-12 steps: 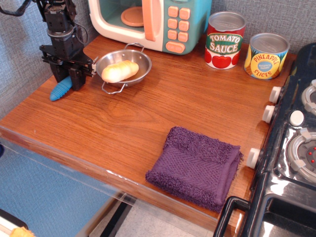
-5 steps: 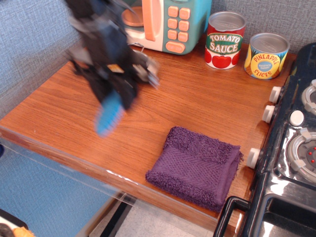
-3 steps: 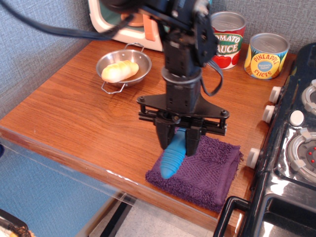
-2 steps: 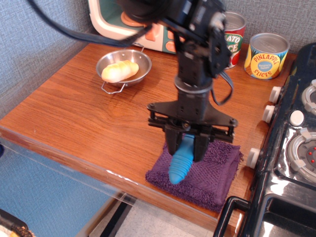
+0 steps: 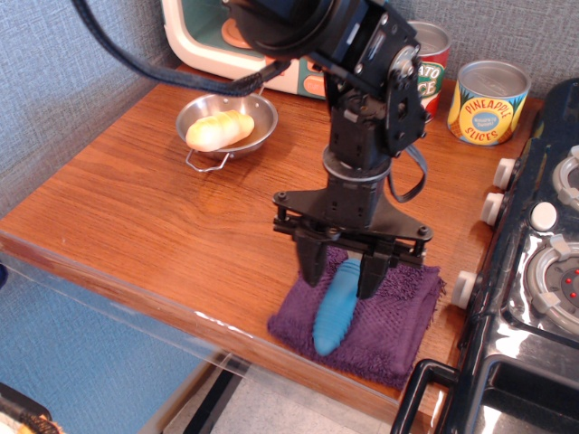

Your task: Place the blue spoon on top of the purple towel

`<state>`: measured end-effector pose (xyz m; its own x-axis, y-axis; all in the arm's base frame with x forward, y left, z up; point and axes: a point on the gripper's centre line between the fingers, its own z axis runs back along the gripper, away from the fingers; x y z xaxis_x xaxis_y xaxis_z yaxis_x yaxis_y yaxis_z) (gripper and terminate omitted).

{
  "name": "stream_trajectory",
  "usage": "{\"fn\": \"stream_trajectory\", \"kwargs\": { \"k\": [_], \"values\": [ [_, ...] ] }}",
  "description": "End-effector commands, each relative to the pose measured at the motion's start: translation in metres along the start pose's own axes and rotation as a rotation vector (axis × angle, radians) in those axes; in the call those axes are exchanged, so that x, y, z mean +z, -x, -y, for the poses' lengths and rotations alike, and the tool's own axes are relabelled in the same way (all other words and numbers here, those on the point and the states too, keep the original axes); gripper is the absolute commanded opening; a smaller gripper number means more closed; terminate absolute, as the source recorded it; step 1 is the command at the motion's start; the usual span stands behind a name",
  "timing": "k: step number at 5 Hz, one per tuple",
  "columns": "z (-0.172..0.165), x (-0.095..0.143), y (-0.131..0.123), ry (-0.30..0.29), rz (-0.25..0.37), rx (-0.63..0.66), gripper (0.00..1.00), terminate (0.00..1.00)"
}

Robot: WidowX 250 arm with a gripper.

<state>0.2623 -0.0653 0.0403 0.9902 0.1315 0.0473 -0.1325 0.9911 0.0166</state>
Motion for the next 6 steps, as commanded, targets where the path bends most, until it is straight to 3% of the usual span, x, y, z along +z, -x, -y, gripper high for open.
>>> {"fn": "stream_trajectory", "kwargs": {
  "k": [1, 2, 3, 4, 5, 6],
  "values": [
    [-0.062, 0.069, 0.003, 0.024, 0.140, -0.007, 1.00, 0.00],
    [-0.112, 0.091, -0.011, 0.043, 0.147, 0.009, 1.00, 0.00],
    [-0.132, 0.082, -0.032, 0.040, 0.086, -0.045, 1.00, 0.00],
    [-0.137, 0.064, -0.042, 0.051, 0.029, -0.114, 1.00, 0.00],
    [-0.146, 0.053, -0.043, -0.010, 0.032, -0.128, 1.00, 0.00],
    [-0.146, 0.053, -0.043, -0.010, 0.032, -0.128, 1.00, 0.00]
  ]
}}
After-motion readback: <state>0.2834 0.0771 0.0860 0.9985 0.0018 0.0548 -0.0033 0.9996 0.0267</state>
